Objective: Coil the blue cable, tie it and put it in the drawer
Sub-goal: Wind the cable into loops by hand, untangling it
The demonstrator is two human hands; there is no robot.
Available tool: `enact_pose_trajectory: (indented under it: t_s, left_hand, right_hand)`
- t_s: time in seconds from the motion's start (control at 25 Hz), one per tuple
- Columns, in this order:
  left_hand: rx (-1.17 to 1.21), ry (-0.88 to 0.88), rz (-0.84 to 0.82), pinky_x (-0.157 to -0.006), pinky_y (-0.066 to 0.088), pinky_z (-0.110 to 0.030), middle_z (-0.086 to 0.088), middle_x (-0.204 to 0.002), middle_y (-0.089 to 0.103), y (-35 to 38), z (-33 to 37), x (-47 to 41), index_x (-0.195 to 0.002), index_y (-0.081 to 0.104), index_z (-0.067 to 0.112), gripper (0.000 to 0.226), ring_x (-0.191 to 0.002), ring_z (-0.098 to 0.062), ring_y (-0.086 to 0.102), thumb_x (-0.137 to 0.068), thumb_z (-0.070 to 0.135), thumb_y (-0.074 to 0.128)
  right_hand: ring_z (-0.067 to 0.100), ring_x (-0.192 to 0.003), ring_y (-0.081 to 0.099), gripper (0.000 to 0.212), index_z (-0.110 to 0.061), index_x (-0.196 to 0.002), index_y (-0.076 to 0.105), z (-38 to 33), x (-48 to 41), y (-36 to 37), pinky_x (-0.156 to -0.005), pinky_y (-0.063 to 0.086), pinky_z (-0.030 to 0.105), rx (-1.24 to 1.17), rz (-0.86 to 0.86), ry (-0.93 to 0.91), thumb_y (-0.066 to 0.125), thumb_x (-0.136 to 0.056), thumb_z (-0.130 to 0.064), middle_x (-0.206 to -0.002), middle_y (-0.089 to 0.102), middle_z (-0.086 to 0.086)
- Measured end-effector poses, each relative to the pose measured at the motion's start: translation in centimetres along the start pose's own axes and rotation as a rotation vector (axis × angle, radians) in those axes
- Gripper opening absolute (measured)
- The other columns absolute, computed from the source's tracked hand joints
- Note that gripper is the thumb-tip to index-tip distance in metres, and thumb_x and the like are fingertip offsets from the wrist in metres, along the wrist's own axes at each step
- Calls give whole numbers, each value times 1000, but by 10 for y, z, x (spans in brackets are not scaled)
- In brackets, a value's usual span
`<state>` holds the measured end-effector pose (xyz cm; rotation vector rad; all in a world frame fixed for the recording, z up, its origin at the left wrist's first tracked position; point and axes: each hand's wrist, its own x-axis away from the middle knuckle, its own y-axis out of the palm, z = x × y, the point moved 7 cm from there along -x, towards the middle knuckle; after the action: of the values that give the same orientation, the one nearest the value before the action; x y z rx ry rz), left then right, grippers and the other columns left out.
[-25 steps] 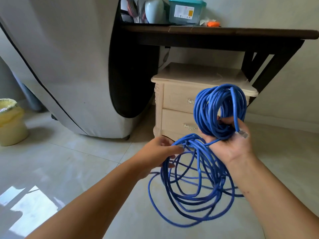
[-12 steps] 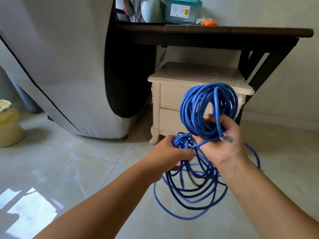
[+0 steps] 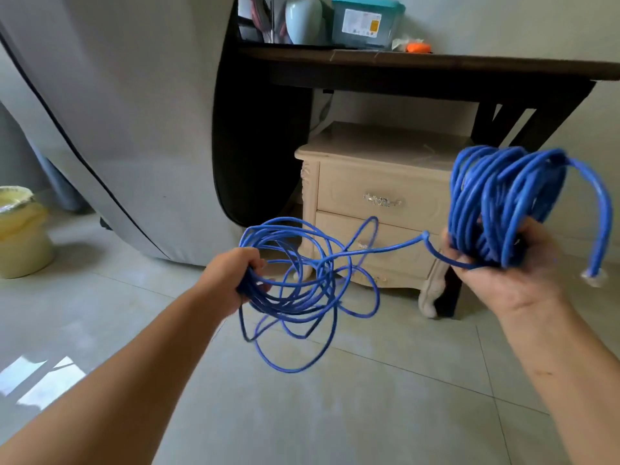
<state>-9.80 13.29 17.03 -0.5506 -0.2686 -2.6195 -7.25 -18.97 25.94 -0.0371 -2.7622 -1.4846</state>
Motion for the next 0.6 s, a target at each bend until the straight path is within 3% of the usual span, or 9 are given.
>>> enact_pose_trajectory:
  t_s: [0.08,0.16,0.24,0.32,0.4,0.48,0.52,0.6]
  left_hand:
    - [-47,1,-4,-63,59,-34,-9,-73,54,-9,1,-8,-74,52,0,14,-39,-12,50,-84,-9,46]
    - [-137,26,-41,-63,60,-34,-11,-70,53,-3,-3,-10,-77,56,-1,15,-39,-11,49,-84,-12,47]
    - [-224,30,-60,-62,60,-33,-12,-67,53,-1,-11,-14,-85,60,-2,13,-44,-13,49,-85,-11,51]
    - [-323,3,-106,-72,61,-38,-12,-67,58,2,-18,-14,-98,63,-4,11,-54,-17,54,-87,-3,61]
    - [-591,62,-178,-80,55,-41,-15,-89,64,14,-20,-11,-114,64,0,34,-73,-20,58,-86,16,73]
    - [-840,235,-183,-87,49,-35,-11,-123,59,33,-11,1,-137,52,12,65,-98,-21,60,-83,38,77]
    - [-843,332,-185,-95,50,-36,-9,-132,58,44,-2,10,-141,50,15,67,-108,-22,61,-85,45,73]
    - [-590,346,-330,-94,55,-43,-11,-114,71,67,5,30,-121,66,9,48,-102,-24,68,-96,49,56]
  right_hand:
    - [24,-67,68,27,-16,-74,60,2,0,-1,-61,56,36,14,12,24,58,-51,-4,-75,64,2]
    - [25,-66,69,24,-16,-78,60,14,2,0,-61,55,35,40,20,47,47,-63,-2,-73,66,3]
    - [25,-67,69,26,-16,-80,60,22,2,4,-61,55,35,29,21,60,44,-68,-1,-73,68,3]
    - [25,-67,70,27,-16,-80,61,29,4,8,-63,55,35,25,27,87,45,-63,-3,-73,69,3]
    - [26,-67,70,28,-15,-78,62,40,2,8,-65,53,37,7,35,125,47,-58,-3,-75,69,5]
    - [27,-75,67,28,-13,-77,60,54,-3,4,-70,51,40,-41,61,183,51,-54,-1,-79,66,6]
    - [26,-81,63,25,-13,-76,58,62,-5,3,-72,52,40,-54,64,214,50,-56,0,-80,62,5]
    - [25,-88,56,20,-12,-76,55,76,-7,3,-67,56,43,-34,40,264,49,-61,0,-82,55,4]
